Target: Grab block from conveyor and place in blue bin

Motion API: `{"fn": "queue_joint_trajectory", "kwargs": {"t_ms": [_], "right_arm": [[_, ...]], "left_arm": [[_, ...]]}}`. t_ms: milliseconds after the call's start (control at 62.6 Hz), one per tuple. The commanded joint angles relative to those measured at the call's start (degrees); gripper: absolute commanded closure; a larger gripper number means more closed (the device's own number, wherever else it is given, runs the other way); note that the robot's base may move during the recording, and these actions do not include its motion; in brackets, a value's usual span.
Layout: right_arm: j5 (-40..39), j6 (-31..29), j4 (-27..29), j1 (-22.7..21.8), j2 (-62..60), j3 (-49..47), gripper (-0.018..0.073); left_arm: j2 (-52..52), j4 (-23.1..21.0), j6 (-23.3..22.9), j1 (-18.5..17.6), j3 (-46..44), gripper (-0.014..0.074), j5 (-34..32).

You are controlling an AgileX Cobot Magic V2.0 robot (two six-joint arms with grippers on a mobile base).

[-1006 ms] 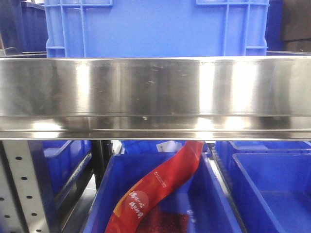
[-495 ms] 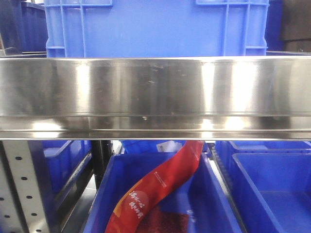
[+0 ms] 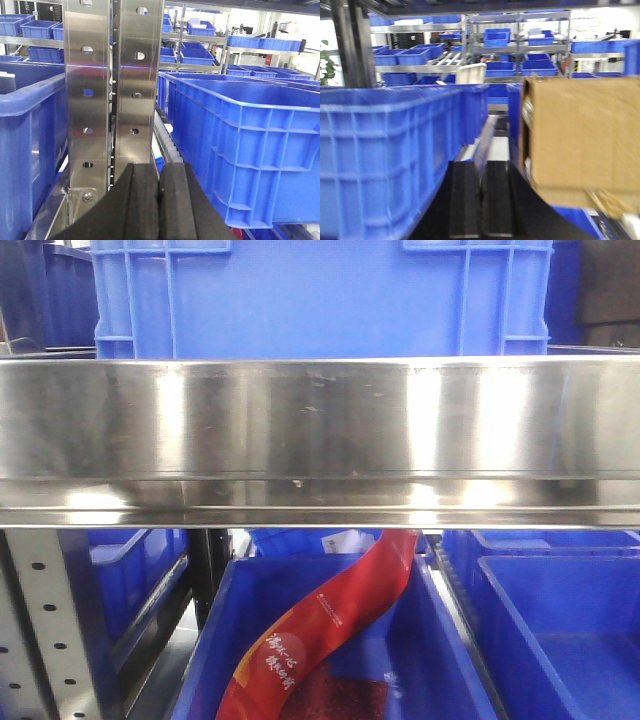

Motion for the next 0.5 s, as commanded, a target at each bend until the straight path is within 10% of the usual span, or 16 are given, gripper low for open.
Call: {"fn": "queue_joint_trajectory", "kwargs": {"t_ms": [0, 479], "right_arm": [[-0.2, -0.4, -0.5, -1.7, -4.7, 3.8, 0.0727], [0.2, -0.4, -0.5, -6.7, -16.2, 18.2, 0.0727]], "left_arm": [[-0.4, 0.2, -0.1, 0.1, 0.0, 0.0707, -1.0], [-0.4, 0.2, -0.1, 0.1, 0.0, 0.0707, -1.1]]}}
